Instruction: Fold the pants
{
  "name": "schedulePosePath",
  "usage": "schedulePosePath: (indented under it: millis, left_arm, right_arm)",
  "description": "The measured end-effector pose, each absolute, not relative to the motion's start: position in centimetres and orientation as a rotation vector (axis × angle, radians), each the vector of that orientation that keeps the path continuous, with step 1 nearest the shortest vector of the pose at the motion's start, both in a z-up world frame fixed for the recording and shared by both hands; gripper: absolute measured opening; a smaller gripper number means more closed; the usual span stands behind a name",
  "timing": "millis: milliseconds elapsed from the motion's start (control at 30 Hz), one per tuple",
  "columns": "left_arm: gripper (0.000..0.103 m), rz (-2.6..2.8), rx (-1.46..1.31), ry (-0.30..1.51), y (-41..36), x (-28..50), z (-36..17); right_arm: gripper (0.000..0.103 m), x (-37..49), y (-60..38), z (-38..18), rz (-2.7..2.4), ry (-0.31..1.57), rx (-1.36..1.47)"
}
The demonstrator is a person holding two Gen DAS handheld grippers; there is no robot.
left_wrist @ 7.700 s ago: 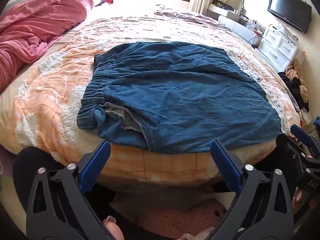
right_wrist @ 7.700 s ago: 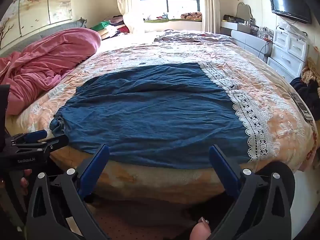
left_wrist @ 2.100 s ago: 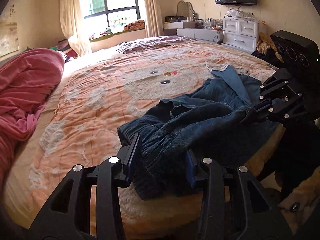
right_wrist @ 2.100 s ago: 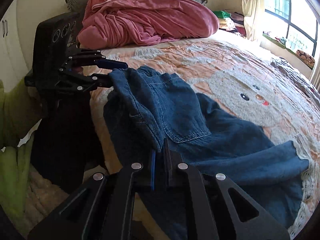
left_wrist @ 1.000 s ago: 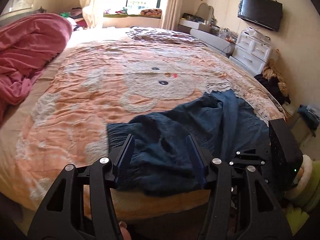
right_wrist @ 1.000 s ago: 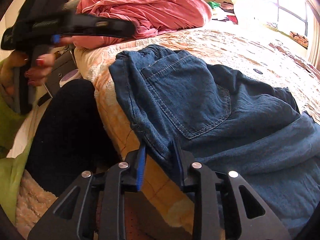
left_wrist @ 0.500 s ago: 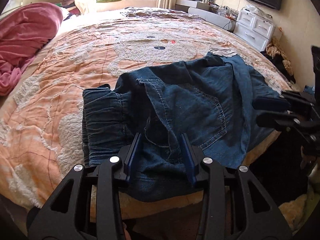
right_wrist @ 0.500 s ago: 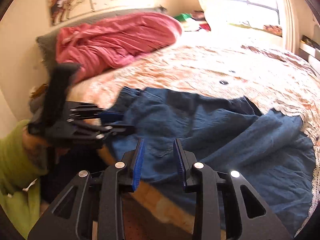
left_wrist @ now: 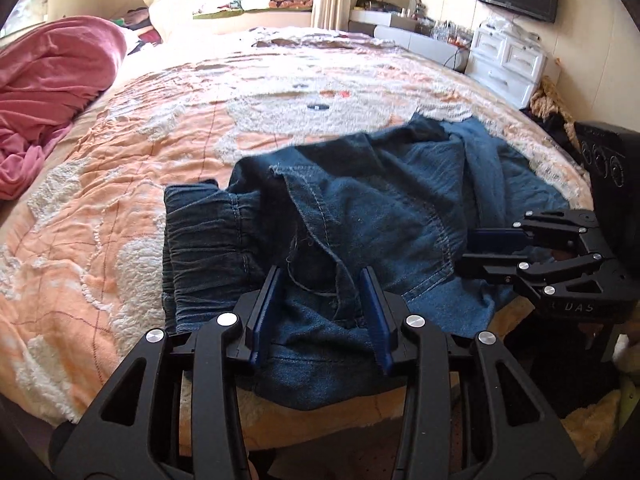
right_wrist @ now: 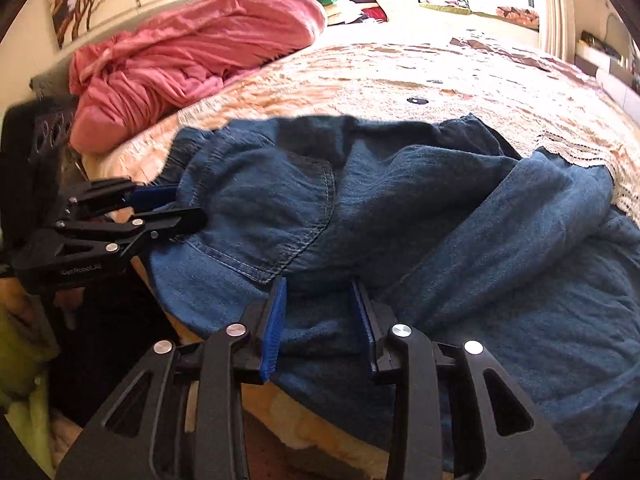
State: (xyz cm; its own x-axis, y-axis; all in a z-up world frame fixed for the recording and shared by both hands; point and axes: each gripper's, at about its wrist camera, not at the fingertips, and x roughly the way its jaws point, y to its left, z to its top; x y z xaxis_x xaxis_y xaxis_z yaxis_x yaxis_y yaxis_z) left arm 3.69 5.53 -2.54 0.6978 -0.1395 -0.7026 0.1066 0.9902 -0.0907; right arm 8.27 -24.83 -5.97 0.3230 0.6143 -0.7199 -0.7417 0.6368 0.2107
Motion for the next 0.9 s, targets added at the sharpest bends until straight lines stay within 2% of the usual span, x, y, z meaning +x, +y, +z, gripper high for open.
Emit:
schedulePosePath:
  millis: [100,167,300,367,600,900]
  left_arm:
    - [0.033,-0.134,-0.046,0.733,5.5,2.8,-0.8]
    - [0.043,-0.117,-0.042,0.705,5.7,2.3,0.4]
    - [0.047,-0.109,-0.057,0.672,5.8,1.8,2.4]
    - [0.054,-0.129,-0.061,0.667,5.3,2.1,3.2]
    - [0.055,-0.298,-0.088,0.702,0.9,4.9,3.5]
    - [0.055,-0.487,-0.157,0.869,-5.1,9.9,-0.8]
  right_arm:
    - [0.043,8.3,-26.4,-4.4,0.896,0.838,-0.125]
    - [0.047,8.3,-27.7,-3.4,0.878,0.811,-0.102]
    - [0.057,8.9,-30.3,-2.2,0.806,0.793,-0.064]
    - [0.061,9.3,-31.1,-1.8,0.767,0.792,-0.045]
    - [0.073,11.3,-35.2,-0.7,0.637,0.761,0.012]
    - [0.076,14.9,-38.7,0.5,0.535,0.760,0.031]
